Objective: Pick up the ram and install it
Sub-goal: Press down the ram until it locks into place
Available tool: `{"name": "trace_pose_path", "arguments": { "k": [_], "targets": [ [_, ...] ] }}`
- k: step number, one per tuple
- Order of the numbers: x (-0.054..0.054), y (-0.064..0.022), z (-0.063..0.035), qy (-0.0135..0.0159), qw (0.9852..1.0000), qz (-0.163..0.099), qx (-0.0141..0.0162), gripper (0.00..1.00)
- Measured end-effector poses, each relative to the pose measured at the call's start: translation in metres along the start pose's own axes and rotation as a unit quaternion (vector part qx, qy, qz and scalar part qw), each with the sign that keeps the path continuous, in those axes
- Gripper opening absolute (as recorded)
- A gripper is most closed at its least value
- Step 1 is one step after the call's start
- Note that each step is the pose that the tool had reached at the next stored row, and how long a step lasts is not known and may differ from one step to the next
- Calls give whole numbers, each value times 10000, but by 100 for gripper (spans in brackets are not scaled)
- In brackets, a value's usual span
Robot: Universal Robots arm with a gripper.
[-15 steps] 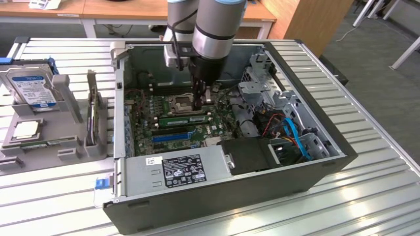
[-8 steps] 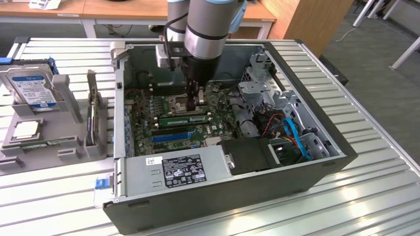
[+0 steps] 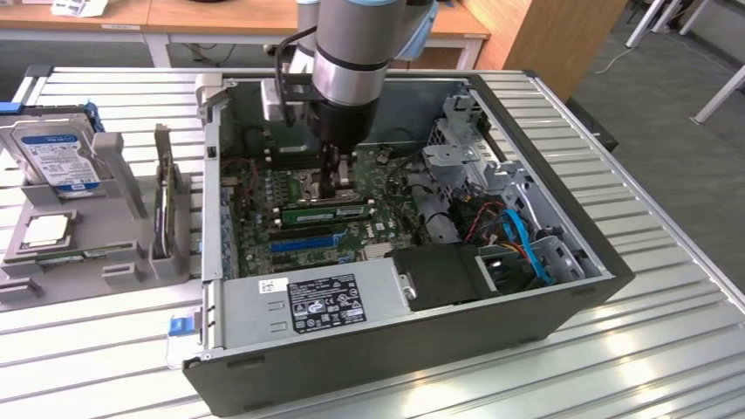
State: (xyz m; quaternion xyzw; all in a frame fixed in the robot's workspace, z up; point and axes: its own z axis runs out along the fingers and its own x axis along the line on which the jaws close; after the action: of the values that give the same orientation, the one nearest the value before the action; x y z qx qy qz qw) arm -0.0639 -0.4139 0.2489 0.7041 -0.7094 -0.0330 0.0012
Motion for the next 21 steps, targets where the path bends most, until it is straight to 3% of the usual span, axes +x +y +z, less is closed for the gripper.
{"name": "trace_pose_path", "arguments": {
  "k": [9, 21],
  "targets": [
    [1, 155, 11, 0, 10000, 1, 0, 10],
    [2, 207, 13, 0, 10000, 2, -3, 10]
  ]
}}
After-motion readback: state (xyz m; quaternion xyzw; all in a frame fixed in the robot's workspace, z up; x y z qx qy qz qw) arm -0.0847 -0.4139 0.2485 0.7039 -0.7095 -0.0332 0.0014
